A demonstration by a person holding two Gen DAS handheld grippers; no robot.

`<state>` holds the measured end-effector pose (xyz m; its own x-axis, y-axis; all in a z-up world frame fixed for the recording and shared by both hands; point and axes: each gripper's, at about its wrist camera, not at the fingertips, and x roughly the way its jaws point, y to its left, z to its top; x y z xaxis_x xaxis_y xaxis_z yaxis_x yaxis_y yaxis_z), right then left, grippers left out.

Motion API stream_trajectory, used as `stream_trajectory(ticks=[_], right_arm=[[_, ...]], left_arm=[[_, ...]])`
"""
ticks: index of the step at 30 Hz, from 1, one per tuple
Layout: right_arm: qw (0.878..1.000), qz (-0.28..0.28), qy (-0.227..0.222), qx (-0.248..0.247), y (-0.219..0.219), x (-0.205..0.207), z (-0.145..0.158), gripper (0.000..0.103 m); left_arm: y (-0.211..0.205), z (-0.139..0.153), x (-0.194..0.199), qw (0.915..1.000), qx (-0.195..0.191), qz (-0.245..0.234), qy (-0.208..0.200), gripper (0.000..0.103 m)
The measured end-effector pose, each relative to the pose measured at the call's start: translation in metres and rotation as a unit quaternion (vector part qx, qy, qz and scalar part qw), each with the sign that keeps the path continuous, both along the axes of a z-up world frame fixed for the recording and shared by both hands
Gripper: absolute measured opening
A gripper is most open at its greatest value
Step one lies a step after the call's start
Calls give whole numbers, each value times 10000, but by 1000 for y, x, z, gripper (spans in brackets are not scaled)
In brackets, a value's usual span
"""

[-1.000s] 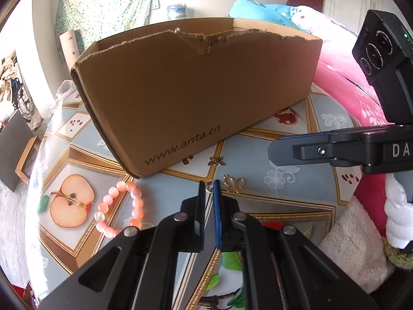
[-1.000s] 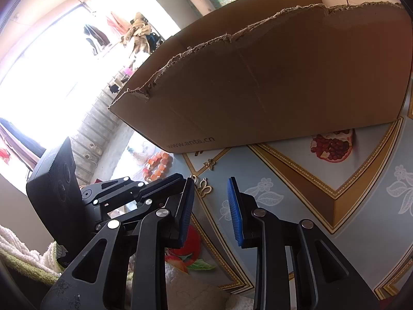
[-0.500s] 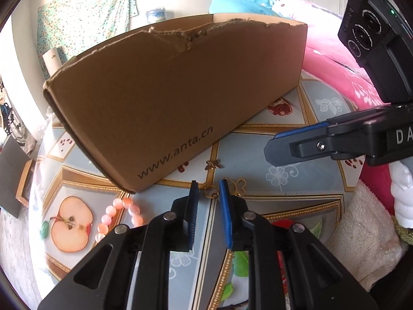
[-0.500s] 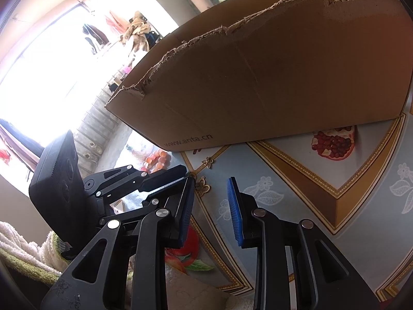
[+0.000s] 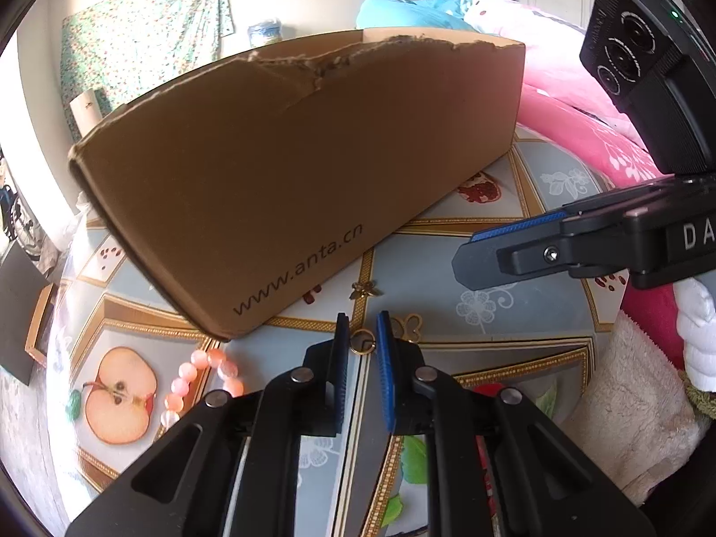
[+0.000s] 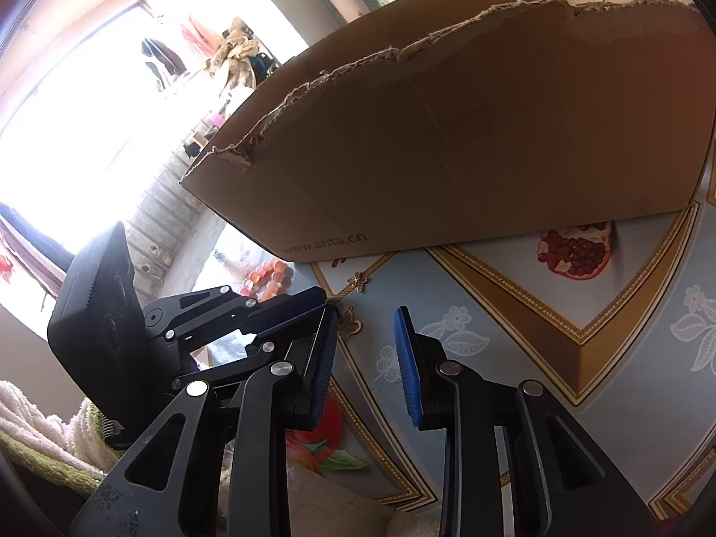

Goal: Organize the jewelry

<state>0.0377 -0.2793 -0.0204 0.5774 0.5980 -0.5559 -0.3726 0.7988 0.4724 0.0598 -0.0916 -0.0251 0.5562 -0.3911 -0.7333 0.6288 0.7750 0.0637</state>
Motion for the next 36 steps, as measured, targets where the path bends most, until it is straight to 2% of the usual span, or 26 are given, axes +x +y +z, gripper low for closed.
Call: stream_trajectory(ticks=[4, 8, 11, 17, 29, 36], right_arm=[[9997, 47, -95, -223, 9, -2, 1, 28], [9977, 179, -303, -581, 22, -6, 1, 35], [9928, 272, -558, -1024, 35, -9, 2, 35], [9837, 270, -821, -1579, 57, -10, -2, 35], [9695, -280, -1101, -2171, 78, -25, -10, 21], [9645, -163, -1222, -2333, 98, -31, -11, 20]], left_arm=[[8, 1, -3, 9998, -29, 198, 27, 12], [17, 1, -5, 9990, -101, 418, 90, 12], [24, 1, -5, 9984, -170, 523, 141, 12], [26, 2, -5, 9980, -213, 569, 165, 12], [28, 2, -4, 9977, -263, 592, 174, 12], [36, 3, -2, 9964, -390, 705, 266, 12]])
